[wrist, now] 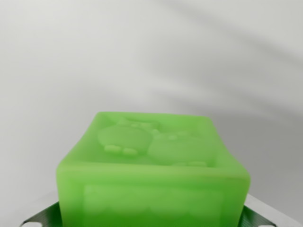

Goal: Stack cube

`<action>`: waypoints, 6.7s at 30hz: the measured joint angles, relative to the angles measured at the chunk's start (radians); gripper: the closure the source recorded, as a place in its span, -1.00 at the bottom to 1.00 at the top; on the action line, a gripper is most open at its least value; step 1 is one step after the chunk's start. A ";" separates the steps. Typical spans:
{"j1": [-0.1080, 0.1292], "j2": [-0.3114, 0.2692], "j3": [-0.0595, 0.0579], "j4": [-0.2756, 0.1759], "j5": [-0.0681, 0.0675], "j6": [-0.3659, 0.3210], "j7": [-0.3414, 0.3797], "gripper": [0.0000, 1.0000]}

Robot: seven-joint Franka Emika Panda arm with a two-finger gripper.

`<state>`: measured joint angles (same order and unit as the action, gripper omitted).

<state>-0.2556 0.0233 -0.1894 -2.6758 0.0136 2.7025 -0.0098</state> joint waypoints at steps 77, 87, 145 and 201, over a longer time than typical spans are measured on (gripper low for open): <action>0.149 0.009 0.136 0.097 -0.015 -0.088 0.291 1.00; 0.172 0.029 0.152 0.122 -0.015 -0.093 0.330 1.00; 0.319 0.170 0.212 0.319 -0.018 -0.149 0.539 1.00; 0.467 0.337 0.215 0.573 -0.022 -0.236 0.687 1.00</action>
<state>0.2111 0.3601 0.0254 -2.1027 -0.0084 2.4668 0.6771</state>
